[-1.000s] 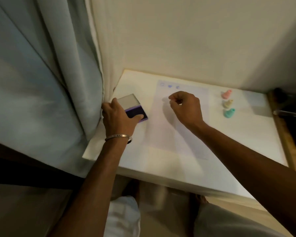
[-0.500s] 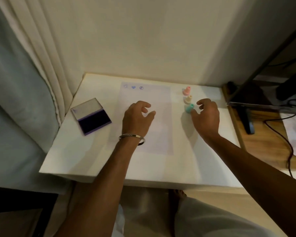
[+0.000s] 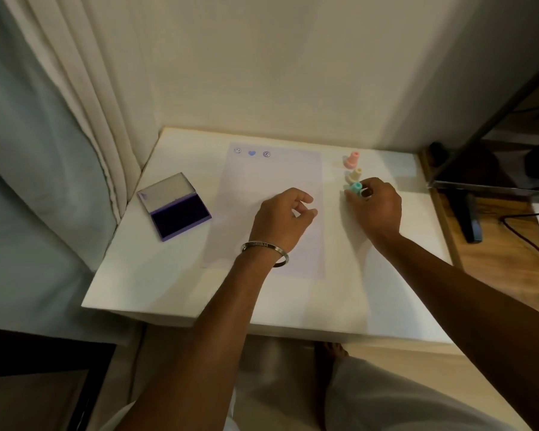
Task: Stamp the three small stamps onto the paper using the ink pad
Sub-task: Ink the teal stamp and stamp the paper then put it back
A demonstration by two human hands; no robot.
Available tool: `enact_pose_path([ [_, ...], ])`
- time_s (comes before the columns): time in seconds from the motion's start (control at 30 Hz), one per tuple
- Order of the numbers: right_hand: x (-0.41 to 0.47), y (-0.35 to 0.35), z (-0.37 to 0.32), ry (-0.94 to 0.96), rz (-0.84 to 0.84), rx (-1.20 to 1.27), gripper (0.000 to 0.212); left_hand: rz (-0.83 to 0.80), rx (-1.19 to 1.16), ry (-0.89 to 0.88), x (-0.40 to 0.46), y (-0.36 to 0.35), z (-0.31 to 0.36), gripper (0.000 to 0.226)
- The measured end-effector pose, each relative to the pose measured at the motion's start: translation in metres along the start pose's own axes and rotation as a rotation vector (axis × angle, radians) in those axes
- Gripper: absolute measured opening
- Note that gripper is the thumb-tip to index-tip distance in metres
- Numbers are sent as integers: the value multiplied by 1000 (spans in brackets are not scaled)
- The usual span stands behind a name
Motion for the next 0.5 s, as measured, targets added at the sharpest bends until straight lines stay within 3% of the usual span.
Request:
enact_pose_path([
  [0.17, -15, -10, -15, 20, -46, 201, 24, -4, -171, 64, 2, 9, -9, 20],
  [0.3, -31, -28, -49, 63, -261, 510, 18, 36, -284, 97, -1, 20, -13, 29],
  [0.5, -49, -59, -103, 155, -464, 577, 20, 138, -453, 112, -10, 50, -26, 36],
])
Point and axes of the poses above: each hand's wrist, its own x-axis towards the middle knuckle, its own y-axis out of the back of the hand, z = x × y, the point moved 6 cm from there along x, towards the middle knuckle, and after that the axes turned 15 degrees about -z, right-handed, at the moved point
